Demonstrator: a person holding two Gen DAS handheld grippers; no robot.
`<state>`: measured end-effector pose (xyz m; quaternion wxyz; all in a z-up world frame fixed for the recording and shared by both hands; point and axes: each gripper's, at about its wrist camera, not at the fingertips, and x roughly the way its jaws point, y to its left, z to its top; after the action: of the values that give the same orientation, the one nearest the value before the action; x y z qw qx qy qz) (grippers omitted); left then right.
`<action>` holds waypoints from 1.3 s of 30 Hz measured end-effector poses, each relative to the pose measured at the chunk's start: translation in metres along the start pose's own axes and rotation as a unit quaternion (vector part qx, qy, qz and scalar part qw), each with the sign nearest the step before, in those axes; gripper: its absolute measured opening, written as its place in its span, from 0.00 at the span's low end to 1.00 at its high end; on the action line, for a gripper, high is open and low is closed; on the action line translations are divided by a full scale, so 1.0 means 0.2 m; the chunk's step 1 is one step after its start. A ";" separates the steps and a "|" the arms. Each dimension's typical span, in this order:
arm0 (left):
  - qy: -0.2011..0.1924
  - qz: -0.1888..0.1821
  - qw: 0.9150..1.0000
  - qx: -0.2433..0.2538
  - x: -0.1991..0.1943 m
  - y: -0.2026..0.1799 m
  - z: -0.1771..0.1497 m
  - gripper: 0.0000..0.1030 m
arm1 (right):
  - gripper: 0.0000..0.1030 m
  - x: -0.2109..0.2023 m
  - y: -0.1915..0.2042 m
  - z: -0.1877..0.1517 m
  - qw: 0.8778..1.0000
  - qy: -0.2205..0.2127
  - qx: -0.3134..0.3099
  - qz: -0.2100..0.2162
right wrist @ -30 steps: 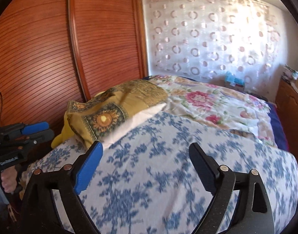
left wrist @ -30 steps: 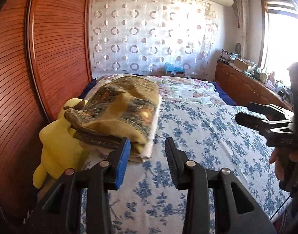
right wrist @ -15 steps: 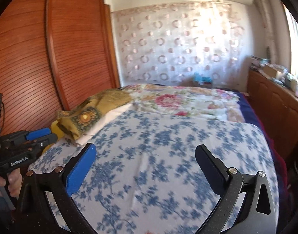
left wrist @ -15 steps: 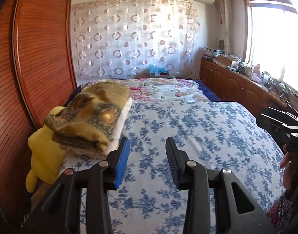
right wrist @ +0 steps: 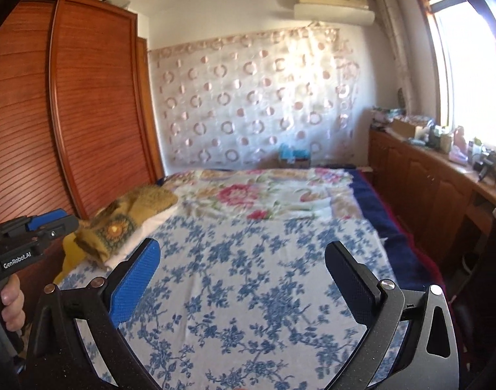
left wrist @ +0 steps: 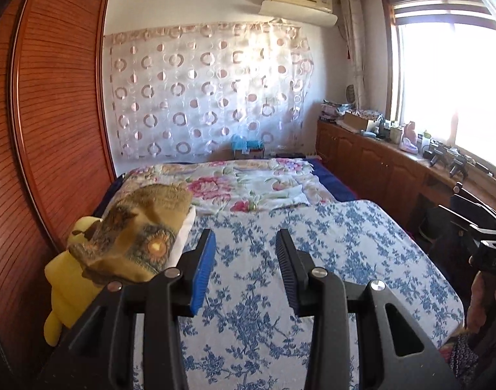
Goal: Fold small clothes
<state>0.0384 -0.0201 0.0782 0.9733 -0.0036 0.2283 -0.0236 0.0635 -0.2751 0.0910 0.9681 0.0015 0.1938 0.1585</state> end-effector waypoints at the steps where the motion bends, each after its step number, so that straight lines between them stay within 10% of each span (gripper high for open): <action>1: -0.003 0.001 1.000 0.000 -0.01 0.00 0.02 0.37 | 1.00 -0.02 0.00 0.01 1.000 -0.003 0.000 -0.008; 39: -0.002 0.009 1.000 -0.008 -0.03 0.04 0.00 0.38 | 1.00 -0.09 -0.01 0.03 0.999 -0.016 0.000 -0.028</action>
<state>0.0327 -0.0125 0.0812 0.9738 -0.0092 0.2270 -0.0126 0.0502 -0.2821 0.1024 0.9753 -0.0018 0.1781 0.1310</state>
